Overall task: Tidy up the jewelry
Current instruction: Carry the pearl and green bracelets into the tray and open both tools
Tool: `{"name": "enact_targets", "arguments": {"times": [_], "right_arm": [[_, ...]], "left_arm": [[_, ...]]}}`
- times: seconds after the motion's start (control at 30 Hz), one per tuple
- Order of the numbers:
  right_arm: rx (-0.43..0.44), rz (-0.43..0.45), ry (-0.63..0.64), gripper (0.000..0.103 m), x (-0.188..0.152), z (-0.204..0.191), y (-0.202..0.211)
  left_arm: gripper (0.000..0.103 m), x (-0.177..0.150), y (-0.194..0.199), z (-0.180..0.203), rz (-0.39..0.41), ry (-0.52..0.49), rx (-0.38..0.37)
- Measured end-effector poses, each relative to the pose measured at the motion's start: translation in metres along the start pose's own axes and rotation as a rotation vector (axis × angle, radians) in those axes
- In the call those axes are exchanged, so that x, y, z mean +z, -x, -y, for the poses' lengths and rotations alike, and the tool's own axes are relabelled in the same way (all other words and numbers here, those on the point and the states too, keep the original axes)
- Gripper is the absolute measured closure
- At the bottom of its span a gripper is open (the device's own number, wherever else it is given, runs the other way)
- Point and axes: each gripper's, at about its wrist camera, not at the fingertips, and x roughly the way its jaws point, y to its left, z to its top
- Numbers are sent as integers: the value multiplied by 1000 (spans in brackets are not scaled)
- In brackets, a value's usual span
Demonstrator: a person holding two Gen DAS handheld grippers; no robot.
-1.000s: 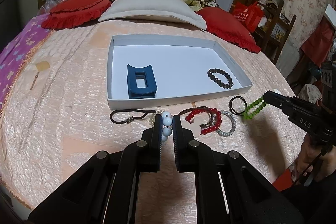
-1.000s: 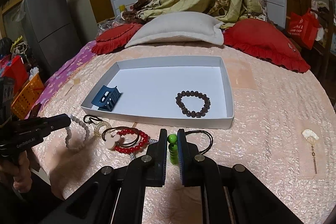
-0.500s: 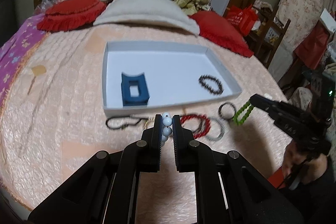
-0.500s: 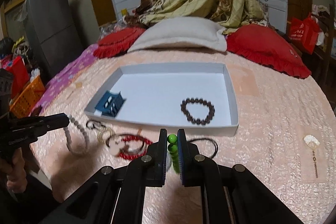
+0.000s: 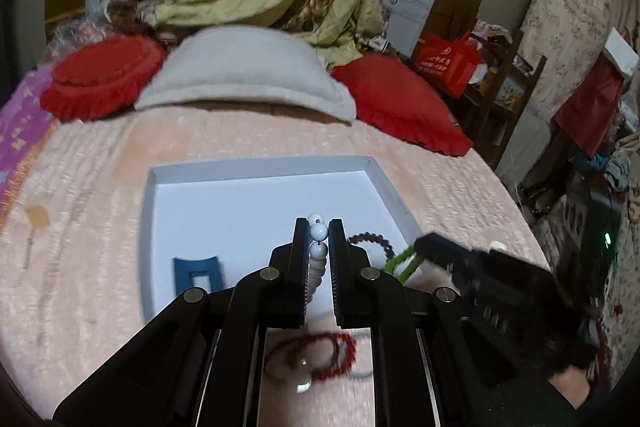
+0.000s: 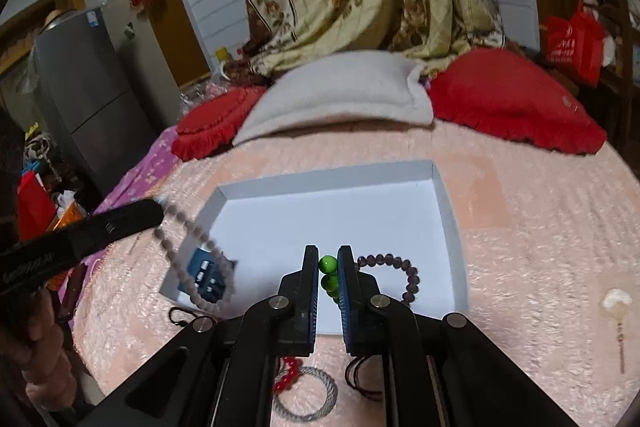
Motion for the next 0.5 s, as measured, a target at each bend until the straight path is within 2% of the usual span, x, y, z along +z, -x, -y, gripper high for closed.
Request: {"name": "enact_targets", "arguments": {"times": [0.1, 0.23, 0.33, 0.5], "right_arm": [[17, -48, -53, 94, -4, 7, -23], [19, -92, -61, 94, -9, 1, -45], [27, -125, -65, 94, -14, -4, -62], [54, -170, -81, 94, -18, -11, -87]], "left_arm": [[95, 1, -43, -15, -39, 13, 55], [95, -4, -88, -49, -105, 77, 99], [95, -7, -102, -70, -118, 104, 146], [95, -11, -105, -87, -124, 142, 164]]}}
